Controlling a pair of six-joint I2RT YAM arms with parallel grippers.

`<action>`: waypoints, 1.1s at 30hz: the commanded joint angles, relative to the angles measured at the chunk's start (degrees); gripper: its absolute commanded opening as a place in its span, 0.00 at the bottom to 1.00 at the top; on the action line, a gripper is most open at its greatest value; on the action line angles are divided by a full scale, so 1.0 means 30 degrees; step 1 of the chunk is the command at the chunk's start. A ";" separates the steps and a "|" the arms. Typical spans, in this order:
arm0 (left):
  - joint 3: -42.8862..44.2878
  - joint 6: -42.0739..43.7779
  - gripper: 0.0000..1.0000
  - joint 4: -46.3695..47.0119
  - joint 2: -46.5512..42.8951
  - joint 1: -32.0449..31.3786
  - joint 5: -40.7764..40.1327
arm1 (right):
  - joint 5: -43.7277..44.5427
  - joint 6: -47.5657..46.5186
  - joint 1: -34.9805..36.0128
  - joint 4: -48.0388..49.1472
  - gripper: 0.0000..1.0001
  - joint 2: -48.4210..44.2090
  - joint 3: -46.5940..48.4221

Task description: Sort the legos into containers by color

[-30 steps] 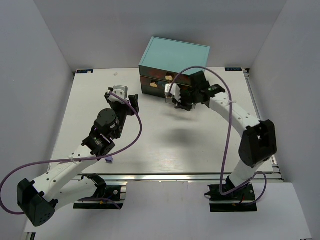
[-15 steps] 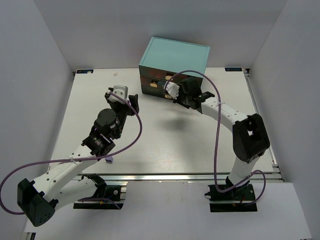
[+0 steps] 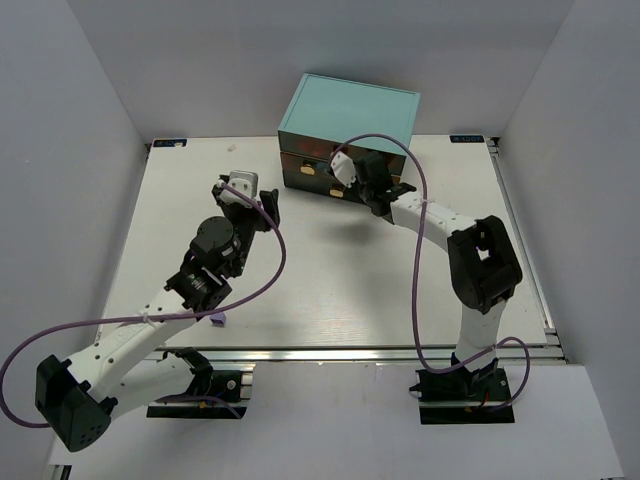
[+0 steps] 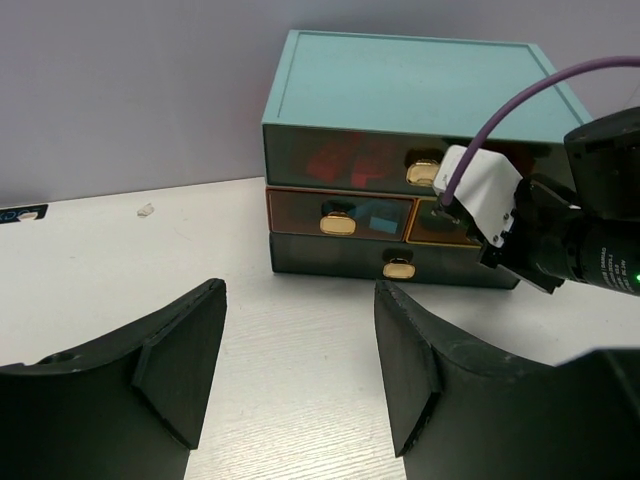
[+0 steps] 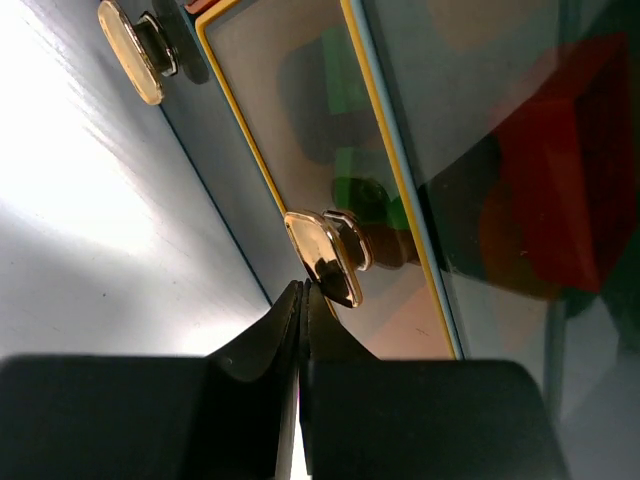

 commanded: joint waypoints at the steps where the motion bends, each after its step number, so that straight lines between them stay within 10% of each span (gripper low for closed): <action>1: -0.0085 -0.0090 0.71 0.0063 0.0354 0.0091 0.0918 | 0.1350 0.0235 -0.0182 0.1444 0.00 0.0036 0.1032; 5: 0.0061 -0.0902 0.70 -0.0288 0.0999 0.0092 0.2381 | -0.1657 0.0733 -0.0125 -0.1001 0.00 -0.1455 0.0506; 9: 0.0821 -0.2197 0.70 -0.1544 0.2666 0.0268 0.3816 | -1.1541 0.3305 -0.0241 -0.4563 0.02 -0.5404 -0.0632; 10: 0.1258 -0.2460 0.70 -0.1781 0.3164 0.0442 0.4603 | -1.2209 0.4675 -0.0502 -0.3808 0.16 -0.7996 -0.2842; 11: 0.1437 -0.3217 0.68 -0.1928 0.4068 0.0444 0.5046 | -1.2506 0.5239 -0.0563 -0.1335 0.63 -0.9385 -0.4315; 13: 0.1788 -0.4128 0.54 -0.2163 0.5213 0.0647 0.6100 | -1.1813 0.6266 -0.0797 0.1663 0.89 -1.3620 -0.7303; 16: 0.2959 -0.6325 0.21 -0.2457 0.7996 0.1495 0.9057 | -1.1015 0.7497 -0.1704 0.3379 0.87 -1.6800 -1.0566; 20: 0.3811 -1.0329 0.20 -0.0968 1.1161 0.2287 1.2250 | -1.3530 1.0217 -0.4216 0.3435 0.00 -1.8362 -1.1974; 25: 0.3958 -1.4497 0.49 0.3570 1.4999 0.3107 1.3253 | -1.6781 1.0227 -0.5366 0.1972 0.00 -1.7778 -1.0980; 29: 0.3988 -1.9116 0.60 0.8283 1.8630 0.3784 1.4540 | -1.8922 0.9114 -0.5982 0.0859 0.54 -1.8391 -1.1038; 33: 0.4367 -2.2468 0.68 1.5189 2.2264 0.4514 1.5451 | -2.0328 0.8644 -0.6451 0.1003 0.66 -1.9620 -1.1418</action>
